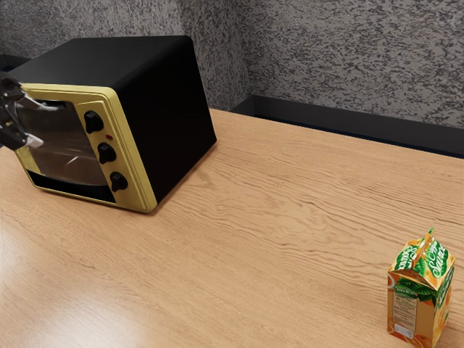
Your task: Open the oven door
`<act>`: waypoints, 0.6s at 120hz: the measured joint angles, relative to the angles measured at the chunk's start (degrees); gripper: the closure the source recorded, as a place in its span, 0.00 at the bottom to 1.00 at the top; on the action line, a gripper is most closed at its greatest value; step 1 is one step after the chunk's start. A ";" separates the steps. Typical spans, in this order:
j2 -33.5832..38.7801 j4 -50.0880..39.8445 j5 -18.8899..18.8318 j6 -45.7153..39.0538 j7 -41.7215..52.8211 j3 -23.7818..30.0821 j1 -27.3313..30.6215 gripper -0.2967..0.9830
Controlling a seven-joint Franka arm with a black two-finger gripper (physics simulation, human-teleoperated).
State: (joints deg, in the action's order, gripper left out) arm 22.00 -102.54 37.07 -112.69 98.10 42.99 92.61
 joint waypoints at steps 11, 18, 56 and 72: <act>-3.35 1.46 0.93 -0.83 4.05 -2.44 0.04 0.23; -5.75 1.74 1.31 -1.54 6.21 -2.92 0.05 0.23; -10.62 0.52 0.60 -11.56 12.26 -4.46 0.03 0.23; -13.31 1.73 -0.29 -15.32 13.36 -2.39 -0.17 0.23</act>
State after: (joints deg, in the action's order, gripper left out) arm 8.69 -100.81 36.78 -128.01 111.46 40.60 92.44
